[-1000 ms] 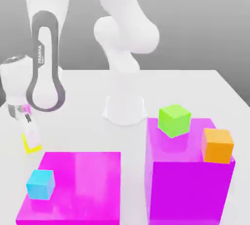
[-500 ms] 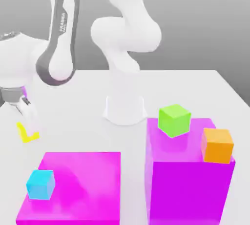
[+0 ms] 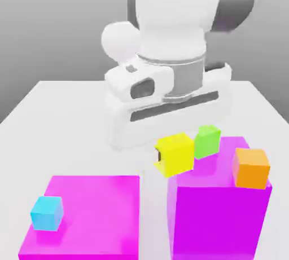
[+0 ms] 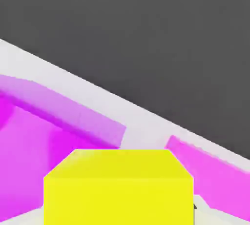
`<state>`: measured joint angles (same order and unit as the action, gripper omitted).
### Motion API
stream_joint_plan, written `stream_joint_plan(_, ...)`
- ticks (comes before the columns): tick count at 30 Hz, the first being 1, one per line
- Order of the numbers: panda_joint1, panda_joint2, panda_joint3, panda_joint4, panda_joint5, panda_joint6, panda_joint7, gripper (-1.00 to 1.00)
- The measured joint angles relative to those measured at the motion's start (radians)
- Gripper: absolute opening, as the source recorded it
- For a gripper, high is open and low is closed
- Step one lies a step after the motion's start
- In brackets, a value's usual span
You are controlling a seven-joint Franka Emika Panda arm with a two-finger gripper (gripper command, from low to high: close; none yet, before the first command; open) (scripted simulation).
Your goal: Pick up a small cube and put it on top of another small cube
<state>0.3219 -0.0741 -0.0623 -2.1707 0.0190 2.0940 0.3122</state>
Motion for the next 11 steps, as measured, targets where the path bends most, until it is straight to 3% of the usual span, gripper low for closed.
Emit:
stream_joint_plan(2, 0.048, -0.001, 0.029, 0.036, -0.011, -0.036, -0.032, -1.0)
stream_joint_plan(4, 0.052, 0.024, 0.031, 0.005, -0.013, 0.021, -0.041, -1.0)
stream_joint_plan(5, 0.053, 0.04, 0.03, -0.018, -0.014, 0.059, -0.043, 1.0)
stream_joint_plan(11, 0.053, 0.047, 0.03, -0.03, -0.017, 0.079, -0.042, 1.0)
